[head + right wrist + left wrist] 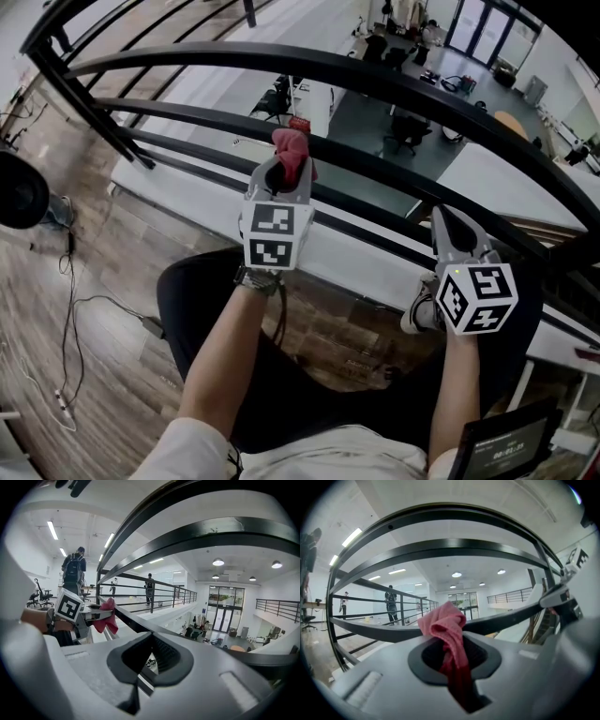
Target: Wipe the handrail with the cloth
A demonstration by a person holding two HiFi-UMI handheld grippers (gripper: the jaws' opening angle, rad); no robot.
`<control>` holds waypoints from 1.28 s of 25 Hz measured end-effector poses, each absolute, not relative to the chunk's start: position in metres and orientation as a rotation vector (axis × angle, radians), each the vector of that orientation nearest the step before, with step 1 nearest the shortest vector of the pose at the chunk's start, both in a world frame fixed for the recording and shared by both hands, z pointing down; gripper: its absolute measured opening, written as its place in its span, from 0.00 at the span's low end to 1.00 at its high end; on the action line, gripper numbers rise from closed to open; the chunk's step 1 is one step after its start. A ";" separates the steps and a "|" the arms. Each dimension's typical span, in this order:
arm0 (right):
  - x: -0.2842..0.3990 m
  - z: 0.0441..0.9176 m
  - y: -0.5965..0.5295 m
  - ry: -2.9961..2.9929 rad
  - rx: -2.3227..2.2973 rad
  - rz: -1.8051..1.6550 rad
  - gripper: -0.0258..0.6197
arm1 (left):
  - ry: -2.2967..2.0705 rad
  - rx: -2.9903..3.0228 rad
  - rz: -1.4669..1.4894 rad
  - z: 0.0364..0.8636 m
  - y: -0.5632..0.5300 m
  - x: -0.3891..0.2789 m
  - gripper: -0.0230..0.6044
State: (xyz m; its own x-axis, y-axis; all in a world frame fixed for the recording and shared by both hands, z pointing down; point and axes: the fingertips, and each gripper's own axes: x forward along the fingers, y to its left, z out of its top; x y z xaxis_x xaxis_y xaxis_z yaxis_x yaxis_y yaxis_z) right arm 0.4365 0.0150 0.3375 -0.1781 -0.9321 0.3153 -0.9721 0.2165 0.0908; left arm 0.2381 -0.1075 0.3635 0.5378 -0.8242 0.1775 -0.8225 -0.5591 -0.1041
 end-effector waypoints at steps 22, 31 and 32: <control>0.463 0.338 0.025 -2.172 1.848 0.203 0.04 | 1.027 -2.888 -0.412 0.360 -0.057 0.320 0.15; 0.475 0.340 0.029 -2.159 1.866 0.212 0.04 | 0.908 -2.922 -0.424 0.359 -0.040 0.348 0.14; 0.477 0.340 0.029 -2.158 1.870 0.213 0.04 | 0.900 -2.925 -0.425 0.359 -0.039 0.350 0.14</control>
State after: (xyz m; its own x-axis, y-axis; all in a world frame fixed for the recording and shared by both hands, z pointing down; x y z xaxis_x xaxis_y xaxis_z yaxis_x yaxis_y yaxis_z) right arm 0.4771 0.0293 0.3400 -0.1252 -0.9450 0.3022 -0.9858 0.1529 0.0696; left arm 0.3501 -0.0386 0.3588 0.7926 -0.5583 0.2452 -0.5441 -0.8290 -0.1292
